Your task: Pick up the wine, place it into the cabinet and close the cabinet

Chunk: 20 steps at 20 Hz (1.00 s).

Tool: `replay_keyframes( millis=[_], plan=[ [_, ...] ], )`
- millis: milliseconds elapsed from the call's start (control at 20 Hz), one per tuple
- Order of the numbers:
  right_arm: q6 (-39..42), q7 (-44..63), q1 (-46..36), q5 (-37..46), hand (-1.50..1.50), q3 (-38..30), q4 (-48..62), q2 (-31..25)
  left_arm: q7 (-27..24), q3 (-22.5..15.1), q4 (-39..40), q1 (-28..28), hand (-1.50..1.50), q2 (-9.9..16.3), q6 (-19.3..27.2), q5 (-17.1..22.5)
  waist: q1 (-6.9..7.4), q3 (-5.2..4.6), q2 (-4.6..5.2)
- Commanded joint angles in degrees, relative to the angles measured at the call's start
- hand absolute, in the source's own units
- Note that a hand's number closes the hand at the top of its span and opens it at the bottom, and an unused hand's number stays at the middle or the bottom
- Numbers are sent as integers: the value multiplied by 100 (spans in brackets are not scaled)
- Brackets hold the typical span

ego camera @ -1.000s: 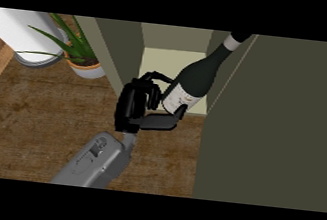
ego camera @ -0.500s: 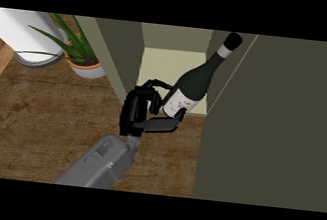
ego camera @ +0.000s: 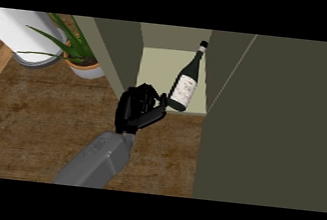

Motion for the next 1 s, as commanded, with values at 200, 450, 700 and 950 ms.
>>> replay_keyframes(
  millis=[200,450,700,950],
  plan=[
    [-130,84,-38,70,-150,187,-33,146,-148,348,1156,-984,150,-1,-659,508,5,0,1],
    [-61,6,-95,105,-150,93,113,48,-612,-239,1588,-1156,150,-1,-667,1243,-68,-2,14],
    [102,-242,-138,20,-150,47,386,21,-457,-264,2001,-1581,150,-1,-830,1511,-99,-2,27],
    [107,-168,-231,-253,-150,-263,455,-121,-376,13,2259,-1936,150,-1,-977,1606,-73,-1,24]
  ],
)
